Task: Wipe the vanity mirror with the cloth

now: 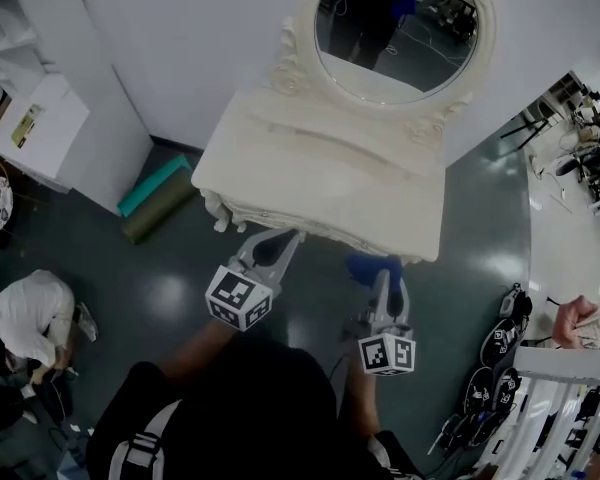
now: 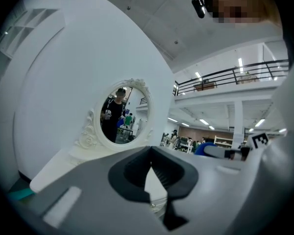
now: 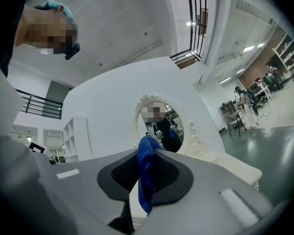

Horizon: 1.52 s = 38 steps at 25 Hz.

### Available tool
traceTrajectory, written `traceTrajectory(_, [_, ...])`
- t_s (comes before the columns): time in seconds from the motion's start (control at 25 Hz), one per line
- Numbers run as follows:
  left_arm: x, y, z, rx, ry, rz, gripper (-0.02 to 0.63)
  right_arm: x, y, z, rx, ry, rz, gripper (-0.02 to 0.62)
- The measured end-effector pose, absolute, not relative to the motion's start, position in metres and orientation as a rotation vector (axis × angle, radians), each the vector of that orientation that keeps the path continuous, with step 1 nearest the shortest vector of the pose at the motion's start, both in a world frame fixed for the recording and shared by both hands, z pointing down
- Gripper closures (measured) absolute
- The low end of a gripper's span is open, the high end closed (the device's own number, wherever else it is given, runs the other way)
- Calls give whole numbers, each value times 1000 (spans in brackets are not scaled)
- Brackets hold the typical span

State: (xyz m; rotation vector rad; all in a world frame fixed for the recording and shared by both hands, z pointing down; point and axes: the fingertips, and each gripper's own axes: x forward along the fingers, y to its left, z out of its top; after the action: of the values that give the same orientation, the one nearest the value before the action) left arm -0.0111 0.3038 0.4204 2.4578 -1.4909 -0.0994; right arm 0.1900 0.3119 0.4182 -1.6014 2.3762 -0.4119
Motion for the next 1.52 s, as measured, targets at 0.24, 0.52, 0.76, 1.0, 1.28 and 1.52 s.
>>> traceTrajectory(0.24, [-26,267,423,2470,-1457,-85,597,175,274,417,-1626,2355,-415,554])
traceTrajectory(0.52, [-11,224,431,2446,-1456,-88,597,186,228,421,-1602,2367,-425,554])
traceTrajectory(0.76, [21,176,425,2438,-1488,-110,597,207,175,422,-1557,2407,-414,554])
traceTrajectory(1.0, [39,139,418,2424,-1538,-125,597,226,127,413,-1517,2419,-399,554])
traceTrajectory(1.28, [36,109,415,2409,-1567,-125,597,228,96,410,-1513,2421,-399,554])
traceTrajectory(1.52, [15,75,407,2440,-1537,-131,597,209,71,411,-1540,2402,-397,554])
